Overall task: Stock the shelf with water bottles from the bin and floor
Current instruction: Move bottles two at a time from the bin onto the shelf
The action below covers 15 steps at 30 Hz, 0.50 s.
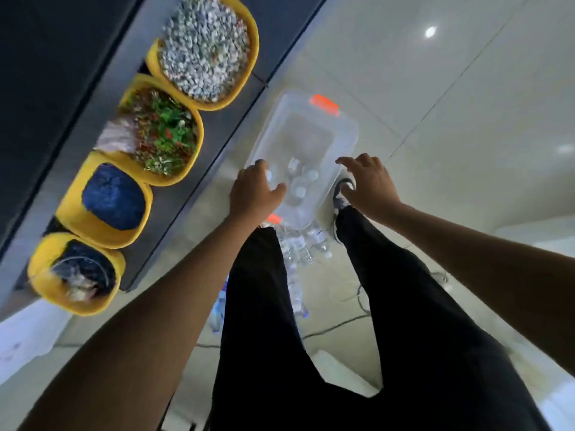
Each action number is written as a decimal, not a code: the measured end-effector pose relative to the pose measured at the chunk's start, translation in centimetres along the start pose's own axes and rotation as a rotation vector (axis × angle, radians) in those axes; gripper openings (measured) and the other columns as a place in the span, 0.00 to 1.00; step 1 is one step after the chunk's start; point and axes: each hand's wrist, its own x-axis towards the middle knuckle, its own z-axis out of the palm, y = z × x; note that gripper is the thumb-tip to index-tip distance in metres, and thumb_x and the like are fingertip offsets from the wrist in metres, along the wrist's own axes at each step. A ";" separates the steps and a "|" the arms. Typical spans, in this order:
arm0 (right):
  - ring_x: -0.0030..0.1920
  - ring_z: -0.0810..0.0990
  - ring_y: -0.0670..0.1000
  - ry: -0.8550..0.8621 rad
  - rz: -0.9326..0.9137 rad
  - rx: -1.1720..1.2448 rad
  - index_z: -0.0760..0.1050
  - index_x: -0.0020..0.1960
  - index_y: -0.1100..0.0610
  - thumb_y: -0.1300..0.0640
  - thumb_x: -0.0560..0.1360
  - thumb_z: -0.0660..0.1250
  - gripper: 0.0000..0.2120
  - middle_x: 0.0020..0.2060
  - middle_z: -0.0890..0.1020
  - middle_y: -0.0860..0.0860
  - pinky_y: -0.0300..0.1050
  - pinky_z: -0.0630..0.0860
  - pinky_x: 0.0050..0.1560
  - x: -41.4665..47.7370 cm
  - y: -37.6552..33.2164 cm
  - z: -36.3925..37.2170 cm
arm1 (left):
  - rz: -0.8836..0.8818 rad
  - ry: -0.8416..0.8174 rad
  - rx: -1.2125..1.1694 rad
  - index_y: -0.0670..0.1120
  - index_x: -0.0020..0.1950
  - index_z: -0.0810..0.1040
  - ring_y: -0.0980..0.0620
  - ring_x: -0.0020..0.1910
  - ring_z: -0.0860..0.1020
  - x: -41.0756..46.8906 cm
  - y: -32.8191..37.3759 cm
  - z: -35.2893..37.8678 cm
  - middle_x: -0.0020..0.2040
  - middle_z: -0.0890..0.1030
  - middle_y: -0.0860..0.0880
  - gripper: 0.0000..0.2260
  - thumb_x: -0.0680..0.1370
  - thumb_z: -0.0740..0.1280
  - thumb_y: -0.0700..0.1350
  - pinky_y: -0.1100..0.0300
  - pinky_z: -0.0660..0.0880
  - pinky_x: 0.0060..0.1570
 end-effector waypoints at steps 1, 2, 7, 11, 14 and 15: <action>0.67 0.72 0.62 -0.032 0.012 -0.016 0.69 0.76 0.51 0.57 0.78 0.67 0.27 0.65 0.76 0.59 0.56 0.70 0.68 1.4 0.9 2.2 | -0.017 -0.017 0.049 0.40 0.66 0.73 0.36 0.63 0.75 1.5 -1.2 2.1 0.61 0.80 0.39 0.23 0.77 0.71 0.51 0.46 0.73 0.58; 0.68 0.71 0.62 -0.059 0.017 -0.035 0.67 0.77 0.51 0.57 0.78 0.67 0.28 0.66 0.75 0.59 0.56 0.68 0.69 2.9 1.7 4.2 | -0.028 -0.025 0.099 0.40 0.67 0.73 0.35 0.63 0.75 3.1 -2.3 4.0 0.61 0.80 0.39 0.23 0.77 0.70 0.51 0.46 0.73 0.58; 0.68 0.71 0.63 -0.128 -0.049 -0.150 0.64 0.78 0.54 0.57 0.77 0.68 0.31 0.68 0.75 0.60 0.57 0.66 0.69 11.3 3.3 12.6 | -0.056 -0.082 0.292 0.39 0.66 0.72 0.36 0.63 0.74 10.0 -7.3 11.2 0.61 0.79 0.38 0.20 0.78 0.67 0.49 0.47 0.72 0.57; 0.69 0.72 0.64 -0.211 -0.088 -0.195 0.61 0.79 0.52 0.61 0.75 0.68 0.35 0.71 0.72 0.60 0.57 0.68 0.69 17.1 4.2 16.3 | -0.077 -0.151 0.311 0.38 0.69 0.69 0.37 0.66 0.73 13.8 -9.6 15.1 0.63 0.78 0.38 0.20 0.80 0.65 0.45 0.47 0.73 0.56; 0.71 0.71 0.65 -0.333 -0.098 -0.167 0.59 0.81 0.47 0.58 0.76 0.70 0.37 0.77 0.67 0.57 0.60 0.74 0.66 19.6 5.1 18.0 | -0.095 -0.125 0.263 0.39 0.73 0.66 0.37 0.65 0.73 15.6 -10.8 17.1 0.62 0.78 0.37 0.22 0.80 0.65 0.41 0.46 0.74 0.57; 0.71 0.70 0.65 -0.362 -0.110 -0.177 0.59 0.81 0.47 0.56 0.76 0.71 0.38 0.78 0.65 0.56 0.61 0.74 0.65 20.2 5.4 18.4 | -0.101 -0.100 0.230 0.40 0.74 0.66 0.37 0.64 0.74 16.1 -11.2 17.5 0.62 0.77 0.38 0.24 0.79 0.65 0.40 0.46 0.75 0.58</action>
